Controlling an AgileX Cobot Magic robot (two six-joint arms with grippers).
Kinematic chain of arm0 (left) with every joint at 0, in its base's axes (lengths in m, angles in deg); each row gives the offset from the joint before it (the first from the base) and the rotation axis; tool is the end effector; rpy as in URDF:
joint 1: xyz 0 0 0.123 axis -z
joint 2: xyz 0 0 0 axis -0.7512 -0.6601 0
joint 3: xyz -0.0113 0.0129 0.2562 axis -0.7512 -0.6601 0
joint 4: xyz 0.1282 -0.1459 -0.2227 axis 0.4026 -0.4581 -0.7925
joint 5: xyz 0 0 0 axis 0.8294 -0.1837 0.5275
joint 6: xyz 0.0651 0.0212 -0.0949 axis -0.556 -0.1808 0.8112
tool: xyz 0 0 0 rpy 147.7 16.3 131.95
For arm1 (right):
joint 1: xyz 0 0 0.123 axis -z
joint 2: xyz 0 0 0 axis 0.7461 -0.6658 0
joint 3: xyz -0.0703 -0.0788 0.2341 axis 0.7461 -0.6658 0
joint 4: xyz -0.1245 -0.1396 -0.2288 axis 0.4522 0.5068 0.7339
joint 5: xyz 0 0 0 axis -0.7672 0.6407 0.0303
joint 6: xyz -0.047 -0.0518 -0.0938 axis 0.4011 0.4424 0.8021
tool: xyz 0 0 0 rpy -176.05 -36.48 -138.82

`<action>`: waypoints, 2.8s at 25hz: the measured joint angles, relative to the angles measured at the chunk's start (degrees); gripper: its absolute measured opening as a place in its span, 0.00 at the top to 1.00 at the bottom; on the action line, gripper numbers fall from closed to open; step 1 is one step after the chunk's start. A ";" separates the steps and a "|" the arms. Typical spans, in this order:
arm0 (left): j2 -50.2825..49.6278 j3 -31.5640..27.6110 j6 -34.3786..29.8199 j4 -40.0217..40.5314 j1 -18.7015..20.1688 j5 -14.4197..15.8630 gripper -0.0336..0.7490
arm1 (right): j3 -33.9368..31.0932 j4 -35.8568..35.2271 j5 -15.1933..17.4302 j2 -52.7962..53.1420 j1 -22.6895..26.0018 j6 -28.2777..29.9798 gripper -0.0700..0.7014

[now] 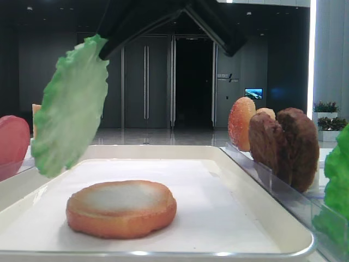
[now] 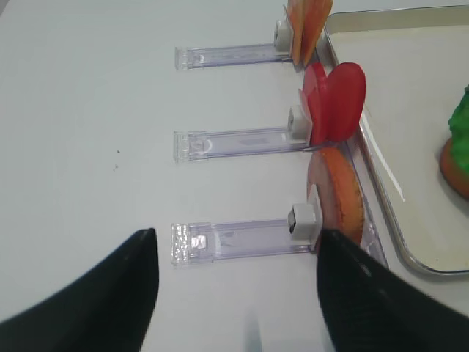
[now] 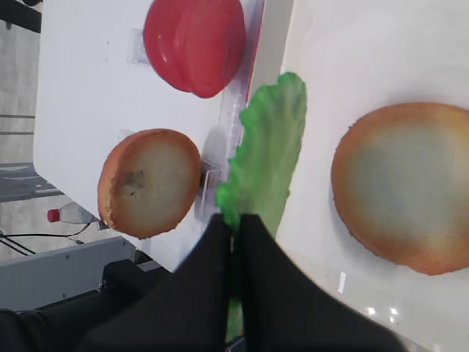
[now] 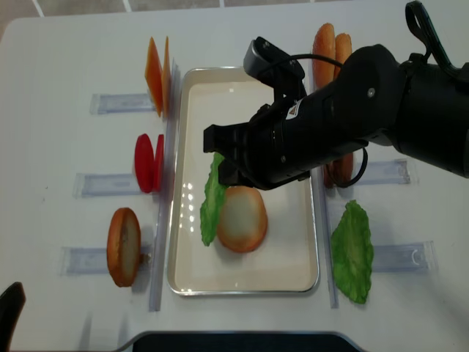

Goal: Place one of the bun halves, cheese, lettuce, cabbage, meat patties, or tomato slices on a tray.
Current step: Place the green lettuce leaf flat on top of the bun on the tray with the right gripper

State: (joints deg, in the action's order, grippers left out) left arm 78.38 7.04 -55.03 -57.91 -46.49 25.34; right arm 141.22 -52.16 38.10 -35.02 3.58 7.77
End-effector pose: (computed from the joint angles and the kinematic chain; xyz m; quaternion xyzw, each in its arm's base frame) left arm 0.0837 0.0005 0.2739 0.0218 0.8687 0.0111 0.4947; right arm 0.2445 0.3081 0.1792 -0.0673 0.9158 0.3808 0.1081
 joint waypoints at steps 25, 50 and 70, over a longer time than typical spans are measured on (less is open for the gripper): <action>0.00 0.00 0.00 0.00 0.00 0.00 0.30 | 0.10 -9.12 -0.83 -5.18 0.00 8.25 0.87; 0.00 0.00 0.00 0.00 0.00 0.00 0.30 | 0.10 12.57 -0.81 -5.18 0.00 0.46 0.87; 0.00 0.00 0.00 0.00 0.00 0.00 0.30 | 0.10 20.48 1.82 -5.18 0.00 -3.49 0.84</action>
State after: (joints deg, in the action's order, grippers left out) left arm 78.38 7.04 -55.03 -57.91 -46.49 25.34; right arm 141.32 -31.68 39.92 -40.20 3.58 4.29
